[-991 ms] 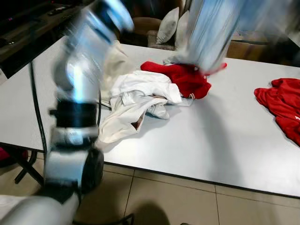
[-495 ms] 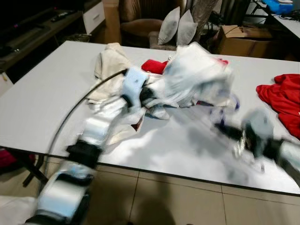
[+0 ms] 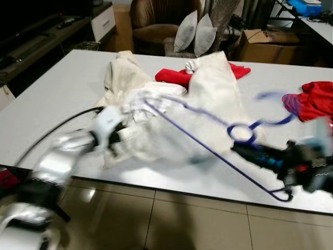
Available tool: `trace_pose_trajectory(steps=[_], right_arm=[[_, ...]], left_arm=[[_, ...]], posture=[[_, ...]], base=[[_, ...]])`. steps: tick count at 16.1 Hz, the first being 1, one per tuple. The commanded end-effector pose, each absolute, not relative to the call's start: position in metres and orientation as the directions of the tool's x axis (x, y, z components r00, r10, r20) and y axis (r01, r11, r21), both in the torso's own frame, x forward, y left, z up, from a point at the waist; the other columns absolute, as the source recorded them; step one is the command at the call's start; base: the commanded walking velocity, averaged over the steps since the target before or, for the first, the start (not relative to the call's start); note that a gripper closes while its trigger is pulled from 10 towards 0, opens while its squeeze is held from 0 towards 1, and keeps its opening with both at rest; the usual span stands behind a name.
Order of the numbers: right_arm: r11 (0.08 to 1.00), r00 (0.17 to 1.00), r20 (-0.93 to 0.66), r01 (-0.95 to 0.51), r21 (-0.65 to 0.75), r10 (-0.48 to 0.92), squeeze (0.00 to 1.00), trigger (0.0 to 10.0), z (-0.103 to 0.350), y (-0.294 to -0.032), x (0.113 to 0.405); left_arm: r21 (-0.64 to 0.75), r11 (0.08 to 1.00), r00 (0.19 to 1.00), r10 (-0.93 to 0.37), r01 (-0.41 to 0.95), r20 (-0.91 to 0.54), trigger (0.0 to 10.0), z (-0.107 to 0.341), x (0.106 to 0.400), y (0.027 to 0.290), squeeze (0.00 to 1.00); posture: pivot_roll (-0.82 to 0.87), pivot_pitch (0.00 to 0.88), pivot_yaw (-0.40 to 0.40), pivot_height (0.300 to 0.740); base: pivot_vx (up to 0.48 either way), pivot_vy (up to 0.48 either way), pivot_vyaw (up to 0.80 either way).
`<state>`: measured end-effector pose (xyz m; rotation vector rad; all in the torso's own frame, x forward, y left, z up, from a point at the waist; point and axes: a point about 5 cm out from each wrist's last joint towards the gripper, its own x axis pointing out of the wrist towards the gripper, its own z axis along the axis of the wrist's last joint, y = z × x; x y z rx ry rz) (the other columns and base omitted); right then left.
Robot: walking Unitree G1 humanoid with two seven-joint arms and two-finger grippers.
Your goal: Hang hanger
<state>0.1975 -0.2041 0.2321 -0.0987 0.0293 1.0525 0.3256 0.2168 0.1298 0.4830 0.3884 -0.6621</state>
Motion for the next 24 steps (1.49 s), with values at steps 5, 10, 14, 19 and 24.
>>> trace_pose_trajectory(steps=[5,10,14,19,24], right_arm=[[0.676,0.681,-0.016,-0.73,-0.099,0.732,0.0,10.0,0.232,-0.206,0.223],[0.839,0.84,0.022,-0.543,0.027,0.542,0.0,10.0,0.212,-0.202,0.256],[0.947,0.947,0.068,-0.317,0.043,0.314,0.0,10.0,0.203,-0.195,0.276],[0.932,0.932,0.119,-0.353,0.086,0.342,0.0,10.0,0.204,-0.174,0.281],[0.922,0.905,0.201,-0.387,0.02,0.375,0.0,10.0,0.213,-0.164,0.286]], left_arm=[[0.269,0.679,0.723,-0.579,0.683,-0.377,10.0,0.16,0.312,0.235,1.0],[0.304,0.569,0.643,-0.632,0.764,-0.432,10.0,0.158,0.289,0.244,1.0],[0.072,0.516,0.51,-0.801,0.854,-0.314,10.0,0.184,0.274,0.235,1.0],[0.509,0.351,0.615,-0.527,0.786,-0.587,10.0,0.18,0.283,0.252,1.0],[0.847,0.428,0.939,-0.271,0.314,-0.211,10.0,0.221,0.311,0.282,1.0]], posture=[[-0.13,0.0,0.035,0.74],[-0.09,0.0,0.013,0.74],[-0.13,0.0,0.038,0.74],[-0.09,0.0,0.011,0.74],[-0.08,0.0,0.008,0.74]], base=[[0.0,0.0,0.0],[0.0,0.0,0.0],[0.0,0.0,0.0],[0.0,0.0,0.0],[0.0,0.0,0.0]])
